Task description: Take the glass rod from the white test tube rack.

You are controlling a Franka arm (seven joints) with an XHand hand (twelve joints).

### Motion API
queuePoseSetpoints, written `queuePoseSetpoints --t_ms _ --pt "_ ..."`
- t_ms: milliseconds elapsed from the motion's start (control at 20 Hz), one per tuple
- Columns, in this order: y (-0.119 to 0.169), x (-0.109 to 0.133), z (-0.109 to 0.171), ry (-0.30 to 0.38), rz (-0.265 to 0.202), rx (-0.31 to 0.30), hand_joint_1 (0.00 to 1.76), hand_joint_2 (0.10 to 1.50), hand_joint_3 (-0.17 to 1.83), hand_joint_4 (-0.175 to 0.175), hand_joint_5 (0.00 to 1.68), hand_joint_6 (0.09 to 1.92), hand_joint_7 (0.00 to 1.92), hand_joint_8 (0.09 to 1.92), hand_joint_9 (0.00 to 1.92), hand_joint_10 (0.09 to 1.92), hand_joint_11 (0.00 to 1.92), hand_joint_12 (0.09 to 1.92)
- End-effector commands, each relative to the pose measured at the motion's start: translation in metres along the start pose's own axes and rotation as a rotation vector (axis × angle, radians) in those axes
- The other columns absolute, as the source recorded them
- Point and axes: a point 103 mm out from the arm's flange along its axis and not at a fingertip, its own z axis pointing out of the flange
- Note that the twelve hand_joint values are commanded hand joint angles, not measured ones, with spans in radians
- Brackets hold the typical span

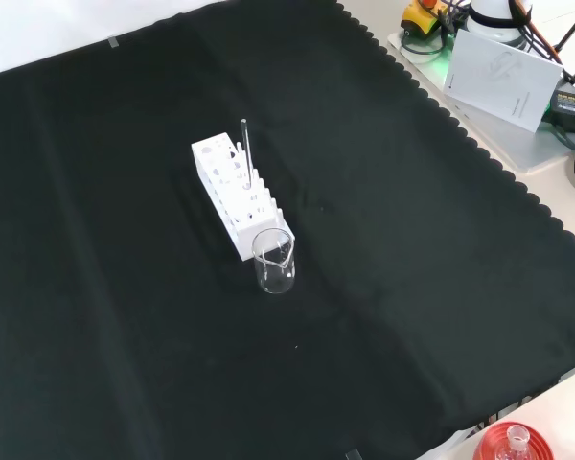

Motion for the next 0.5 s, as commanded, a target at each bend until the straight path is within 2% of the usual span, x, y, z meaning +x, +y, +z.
queuePoseSetpoints --t_ms 50,350,500 --pt "0.001 0.004 -0.001 0.029 -0.045 -0.065 0.37 0.83 0.11 0.102 0.0 0.09 0.0 0.09 0.05 0.11 0.0 0.74" --pt "0.009 0.012 0.0 0.052 -0.1 -0.088 0.42 0.84 0.07 0.045 0.0 0.09 0.03 0.09 0.0 0.51 0.0 1.06" --pt "0.017 0.015 0.004 0.061 -0.111 -0.083 0.46 0.84 0.06 0.001 0.0 0.09 0.07 0.09 0.0 0.66 0.0 1.16"
